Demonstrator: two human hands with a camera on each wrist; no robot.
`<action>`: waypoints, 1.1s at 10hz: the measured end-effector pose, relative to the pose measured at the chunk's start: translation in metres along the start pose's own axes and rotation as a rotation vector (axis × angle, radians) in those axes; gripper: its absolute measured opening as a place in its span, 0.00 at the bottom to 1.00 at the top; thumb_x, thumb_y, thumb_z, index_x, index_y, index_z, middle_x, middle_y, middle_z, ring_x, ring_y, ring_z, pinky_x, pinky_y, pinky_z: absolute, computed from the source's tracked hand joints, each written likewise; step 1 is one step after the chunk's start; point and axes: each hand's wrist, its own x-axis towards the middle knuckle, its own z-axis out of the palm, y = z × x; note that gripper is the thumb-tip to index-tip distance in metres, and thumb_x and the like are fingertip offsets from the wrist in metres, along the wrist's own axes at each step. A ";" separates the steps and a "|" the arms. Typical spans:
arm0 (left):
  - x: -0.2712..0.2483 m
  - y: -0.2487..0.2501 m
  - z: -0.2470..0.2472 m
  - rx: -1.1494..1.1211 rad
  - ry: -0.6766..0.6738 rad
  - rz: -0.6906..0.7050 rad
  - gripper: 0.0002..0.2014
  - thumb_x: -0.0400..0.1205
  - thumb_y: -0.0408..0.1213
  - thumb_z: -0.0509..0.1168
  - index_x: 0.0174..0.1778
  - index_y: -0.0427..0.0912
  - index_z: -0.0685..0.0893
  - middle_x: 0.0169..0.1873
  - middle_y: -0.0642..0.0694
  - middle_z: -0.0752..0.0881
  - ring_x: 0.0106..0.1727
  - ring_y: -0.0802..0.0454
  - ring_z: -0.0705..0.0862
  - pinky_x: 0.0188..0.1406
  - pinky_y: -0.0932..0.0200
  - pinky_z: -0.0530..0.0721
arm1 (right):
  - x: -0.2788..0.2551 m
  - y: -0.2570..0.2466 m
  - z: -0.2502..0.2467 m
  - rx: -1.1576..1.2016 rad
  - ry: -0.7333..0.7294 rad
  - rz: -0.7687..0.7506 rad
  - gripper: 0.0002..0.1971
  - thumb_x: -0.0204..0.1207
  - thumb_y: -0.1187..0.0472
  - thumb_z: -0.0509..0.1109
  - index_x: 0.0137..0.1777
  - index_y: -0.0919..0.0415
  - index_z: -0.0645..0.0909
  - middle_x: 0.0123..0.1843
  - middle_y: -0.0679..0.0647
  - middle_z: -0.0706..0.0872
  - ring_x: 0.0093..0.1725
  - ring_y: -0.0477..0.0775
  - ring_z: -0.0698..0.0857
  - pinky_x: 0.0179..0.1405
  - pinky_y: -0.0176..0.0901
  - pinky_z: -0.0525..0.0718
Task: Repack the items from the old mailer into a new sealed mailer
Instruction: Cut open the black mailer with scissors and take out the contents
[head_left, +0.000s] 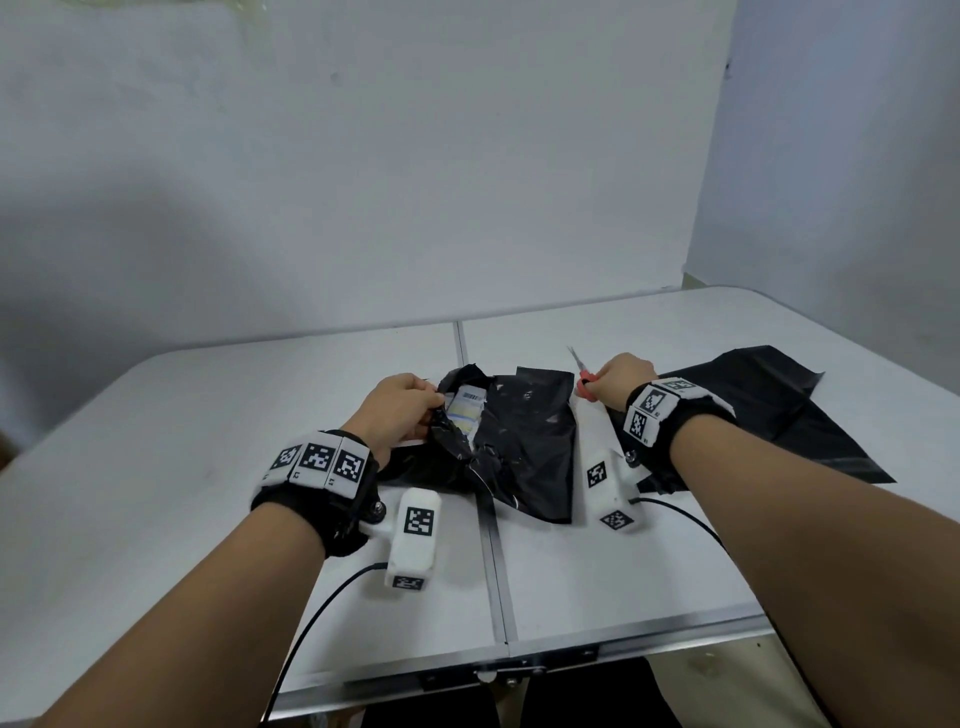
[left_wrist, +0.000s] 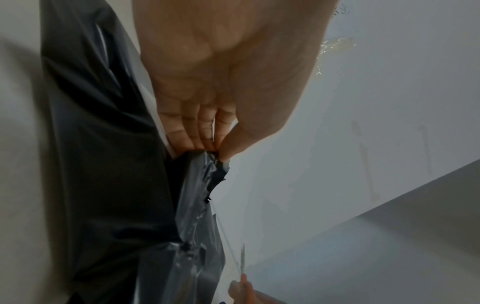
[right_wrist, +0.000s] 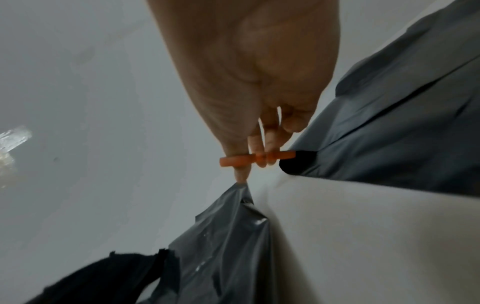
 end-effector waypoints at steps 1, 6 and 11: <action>0.001 0.000 -0.001 0.007 -0.012 -0.002 0.05 0.81 0.30 0.64 0.41 0.42 0.77 0.34 0.46 0.82 0.32 0.54 0.80 0.26 0.68 0.81 | 0.002 0.001 -0.004 0.134 0.036 0.051 0.16 0.71 0.50 0.73 0.33 0.63 0.78 0.31 0.55 0.80 0.32 0.55 0.78 0.23 0.37 0.68; -0.001 0.003 -0.005 0.055 -0.046 -0.003 0.06 0.81 0.30 0.64 0.40 0.42 0.77 0.34 0.47 0.81 0.32 0.55 0.79 0.28 0.69 0.82 | 0.025 0.008 0.001 0.566 -0.359 0.109 0.06 0.74 0.60 0.73 0.38 0.57 0.81 0.35 0.51 0.81 0.30 0.47 0.78 0.24 0.36 0.79; -0.008 0.002 -0.009 0.124 -0.038 0.031 0.08 0.81 0.29 0.65 0.37 0.43 0.77 0.35 0.45 0.80 0.32 0.54 0.77 0.30 0.66 0.79 | -0.066 -0.087 0.000 0.792 -0.460 -0.420 0.16 0.72 0.83 0.59 0.38 0.66 0.84 0.38 0.59 0.87 0.38 0.49 0.86 0.40 0.34 0.85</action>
